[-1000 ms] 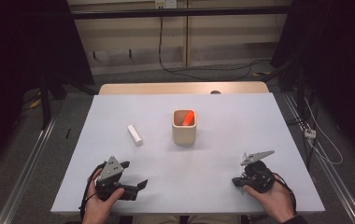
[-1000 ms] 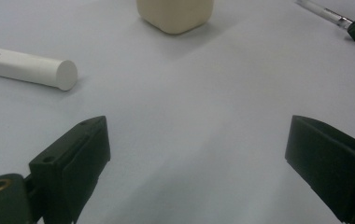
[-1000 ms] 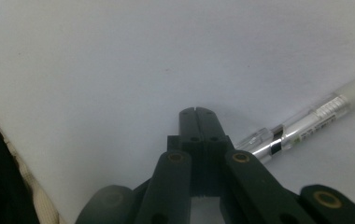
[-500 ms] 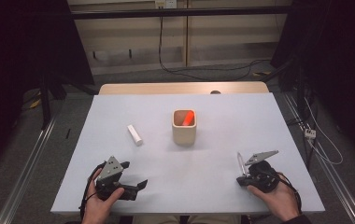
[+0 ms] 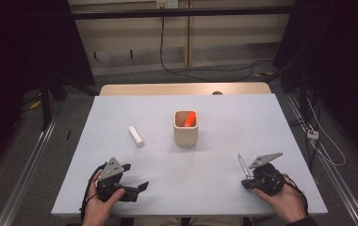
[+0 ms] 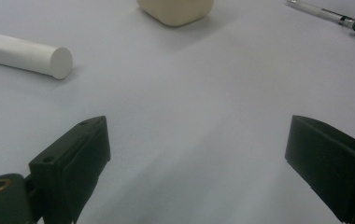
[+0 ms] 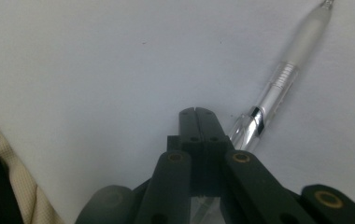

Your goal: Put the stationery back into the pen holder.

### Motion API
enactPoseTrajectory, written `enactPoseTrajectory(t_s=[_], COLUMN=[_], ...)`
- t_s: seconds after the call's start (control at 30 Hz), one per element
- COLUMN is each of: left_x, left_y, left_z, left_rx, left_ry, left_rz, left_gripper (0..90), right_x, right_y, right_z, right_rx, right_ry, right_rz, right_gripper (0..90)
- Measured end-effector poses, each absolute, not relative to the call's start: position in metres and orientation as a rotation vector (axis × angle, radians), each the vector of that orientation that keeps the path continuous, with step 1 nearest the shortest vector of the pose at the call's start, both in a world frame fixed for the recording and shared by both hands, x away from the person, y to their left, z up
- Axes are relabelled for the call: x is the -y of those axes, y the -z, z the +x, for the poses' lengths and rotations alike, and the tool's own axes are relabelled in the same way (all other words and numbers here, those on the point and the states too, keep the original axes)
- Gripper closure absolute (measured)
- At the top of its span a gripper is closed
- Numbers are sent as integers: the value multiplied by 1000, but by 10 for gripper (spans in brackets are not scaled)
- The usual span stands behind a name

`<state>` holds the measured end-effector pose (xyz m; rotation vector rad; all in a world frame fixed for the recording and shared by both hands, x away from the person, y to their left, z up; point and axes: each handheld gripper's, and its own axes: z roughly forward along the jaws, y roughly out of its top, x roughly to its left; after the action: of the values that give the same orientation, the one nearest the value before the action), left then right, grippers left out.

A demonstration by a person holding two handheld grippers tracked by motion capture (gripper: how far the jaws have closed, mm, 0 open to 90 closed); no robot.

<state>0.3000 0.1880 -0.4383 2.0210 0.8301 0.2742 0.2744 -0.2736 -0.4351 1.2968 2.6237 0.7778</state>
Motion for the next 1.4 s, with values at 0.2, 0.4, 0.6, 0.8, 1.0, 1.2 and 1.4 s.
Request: enactPoseTrajectory(t_s=[0.2,0.4,0.6,0.8,1.0,1.2,1.4], left_x=[-188,-188,-188,-188,-188,-188,-188], left_y=[439,439,439,439,439,439,439], left_z=[300,300,301,301,301,301,301], left_rx=[-831,-832,-829,-828,-830,-831,-830], left_ry=[-278,-278,-278,-278,-273,-274,-280], left_rz=[2021,2019,2028,2029,2030,2029,2019], left_gripper=[62,62,62,62,62,62,62], right_x=[279,284,289,292,292,292,293], right_y=[435,435,435,435,435,435,431], right_z=[274,274,274,274,274,274,273], right_rx=[-2612,-2603,-2585,-2569,-2566,-2573,-2543], right_ry=[-776,-765,-762,-752,-754,-792,-863], right_rz=[1314,1315,1334,1331,1337,1330,1329], right_gripper=[900,900,900,900,900,900,855])
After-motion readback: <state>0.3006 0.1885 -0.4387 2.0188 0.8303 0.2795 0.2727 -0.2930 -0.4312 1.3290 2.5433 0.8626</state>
